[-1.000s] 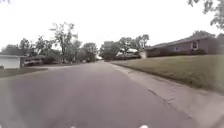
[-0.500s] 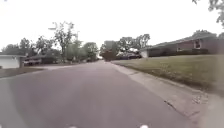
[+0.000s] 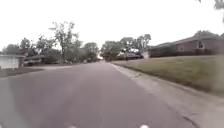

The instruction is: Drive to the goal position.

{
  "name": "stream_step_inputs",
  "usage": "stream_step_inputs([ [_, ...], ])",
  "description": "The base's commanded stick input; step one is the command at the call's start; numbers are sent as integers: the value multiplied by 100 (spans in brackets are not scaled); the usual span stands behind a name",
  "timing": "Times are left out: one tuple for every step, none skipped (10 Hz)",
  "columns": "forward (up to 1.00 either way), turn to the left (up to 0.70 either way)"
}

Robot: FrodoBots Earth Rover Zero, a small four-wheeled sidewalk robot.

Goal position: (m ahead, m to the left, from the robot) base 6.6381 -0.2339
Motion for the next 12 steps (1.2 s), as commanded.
stream_step_inputs([
  [100,0],
  [100,0],
  [100,0],
  [100,0],
  [100,0],
  [100,0],
  [100,0],
  [100,0],
  [100,0],
  [100,0],
  [100,0],
  [100,0],
])
